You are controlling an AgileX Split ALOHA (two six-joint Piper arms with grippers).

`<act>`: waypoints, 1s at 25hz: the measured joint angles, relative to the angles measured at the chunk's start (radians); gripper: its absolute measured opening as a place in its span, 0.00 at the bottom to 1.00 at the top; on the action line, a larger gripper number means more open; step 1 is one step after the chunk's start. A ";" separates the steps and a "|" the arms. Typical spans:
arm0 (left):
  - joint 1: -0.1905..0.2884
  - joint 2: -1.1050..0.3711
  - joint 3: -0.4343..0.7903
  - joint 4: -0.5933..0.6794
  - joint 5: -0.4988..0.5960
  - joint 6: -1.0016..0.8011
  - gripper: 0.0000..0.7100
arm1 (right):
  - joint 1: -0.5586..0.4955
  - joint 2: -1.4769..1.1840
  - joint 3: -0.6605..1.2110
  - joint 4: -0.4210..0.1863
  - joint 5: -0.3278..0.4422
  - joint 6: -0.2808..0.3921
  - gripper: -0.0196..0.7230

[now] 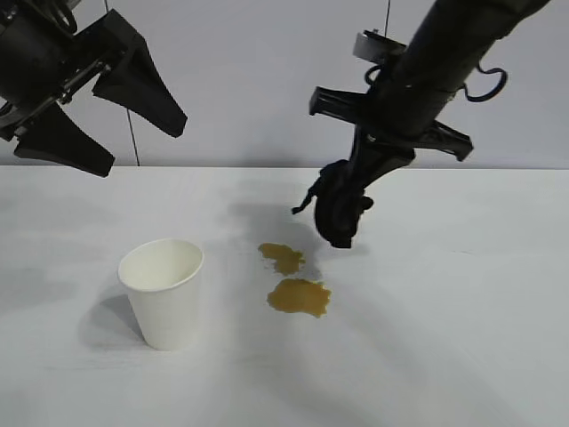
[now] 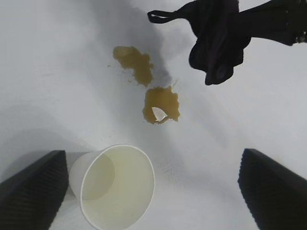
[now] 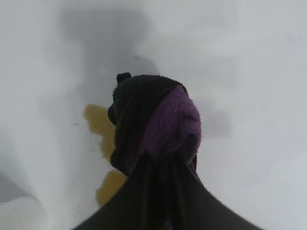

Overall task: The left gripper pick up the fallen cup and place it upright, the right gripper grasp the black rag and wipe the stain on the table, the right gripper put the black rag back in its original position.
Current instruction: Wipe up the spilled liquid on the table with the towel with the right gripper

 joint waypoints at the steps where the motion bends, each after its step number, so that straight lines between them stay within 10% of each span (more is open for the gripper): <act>1: 0.000 0.000 0.000 0.001 0.001 0.000 0.98 | 0.009 0.018 0.000 -0.005 -0.010 0.000 0.08; 15: 0.000 0.000 0.000 0.003 0.001 0.000 0.98 | -0.045 0.144 -0.015 -0.236 -0.127 0.238 0.08; 25: 0.000 0.000 0.000 0.004 -0.003 0.000 0.98 | -0.108 0.126 -0.019 -0.209 -0.037 0.178 0.08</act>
